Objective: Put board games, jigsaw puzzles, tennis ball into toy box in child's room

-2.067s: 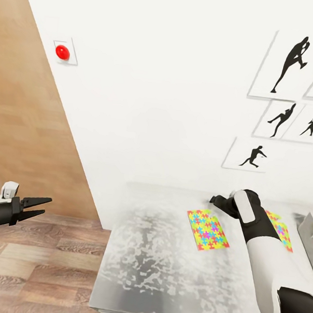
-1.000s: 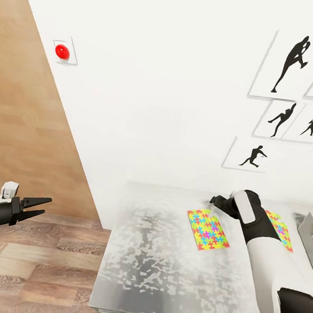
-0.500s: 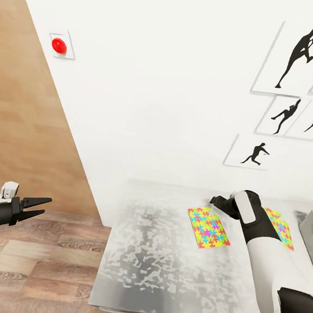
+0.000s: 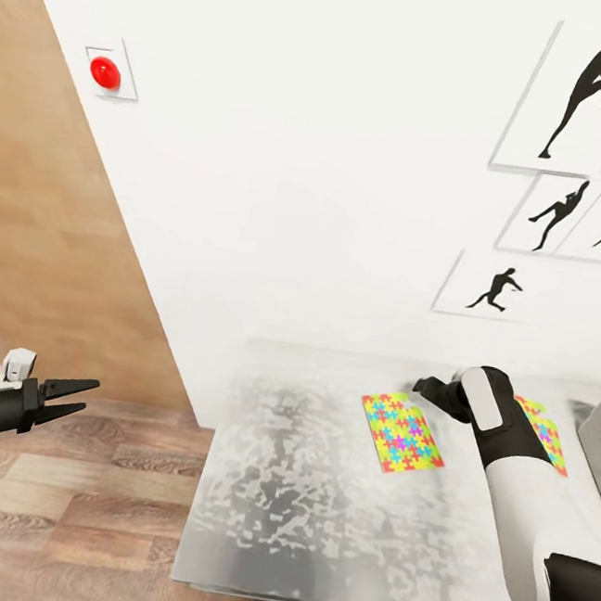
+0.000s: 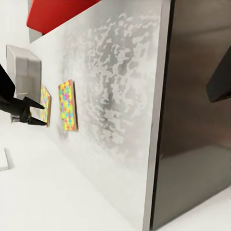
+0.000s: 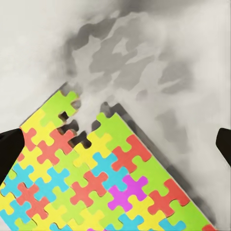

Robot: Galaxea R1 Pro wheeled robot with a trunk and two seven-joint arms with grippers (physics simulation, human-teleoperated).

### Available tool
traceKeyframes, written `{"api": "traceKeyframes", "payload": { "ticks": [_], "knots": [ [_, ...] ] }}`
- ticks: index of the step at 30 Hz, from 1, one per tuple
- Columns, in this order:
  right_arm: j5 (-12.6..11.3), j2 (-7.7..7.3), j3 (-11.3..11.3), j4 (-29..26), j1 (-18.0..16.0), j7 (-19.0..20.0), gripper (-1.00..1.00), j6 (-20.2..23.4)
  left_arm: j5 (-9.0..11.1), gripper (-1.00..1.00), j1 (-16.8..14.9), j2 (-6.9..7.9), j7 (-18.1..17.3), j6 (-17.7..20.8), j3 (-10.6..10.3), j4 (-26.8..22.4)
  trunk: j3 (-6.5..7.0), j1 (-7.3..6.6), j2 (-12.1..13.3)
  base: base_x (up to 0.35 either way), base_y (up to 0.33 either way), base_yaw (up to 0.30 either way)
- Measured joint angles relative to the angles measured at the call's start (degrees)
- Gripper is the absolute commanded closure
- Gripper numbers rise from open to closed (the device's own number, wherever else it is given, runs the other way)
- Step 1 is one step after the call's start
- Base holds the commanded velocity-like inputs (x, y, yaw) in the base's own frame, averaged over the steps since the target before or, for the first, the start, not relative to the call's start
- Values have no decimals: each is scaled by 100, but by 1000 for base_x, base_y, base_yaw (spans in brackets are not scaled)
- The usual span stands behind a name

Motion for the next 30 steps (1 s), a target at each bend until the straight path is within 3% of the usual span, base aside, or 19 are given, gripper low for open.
{"api": "traceKeyframes", "payload": {
  "ticks": [5,17,30],
  "knots": [
    [-15,-72,0,0,0,18,-100,5,0,-100,0,0,1,0,0,0,-47,0,0,0,0,0],
    [-35,-82,1,6,0,53,-100,130,0,-100,0,0,3,0,0,0,-160,0,0,0,0,0],
    [-33,-84,-6,8,0,445,-100,206,0,-100,0,0,3,0,0,0,-283,0,0,0,0,0]
  ]
}}
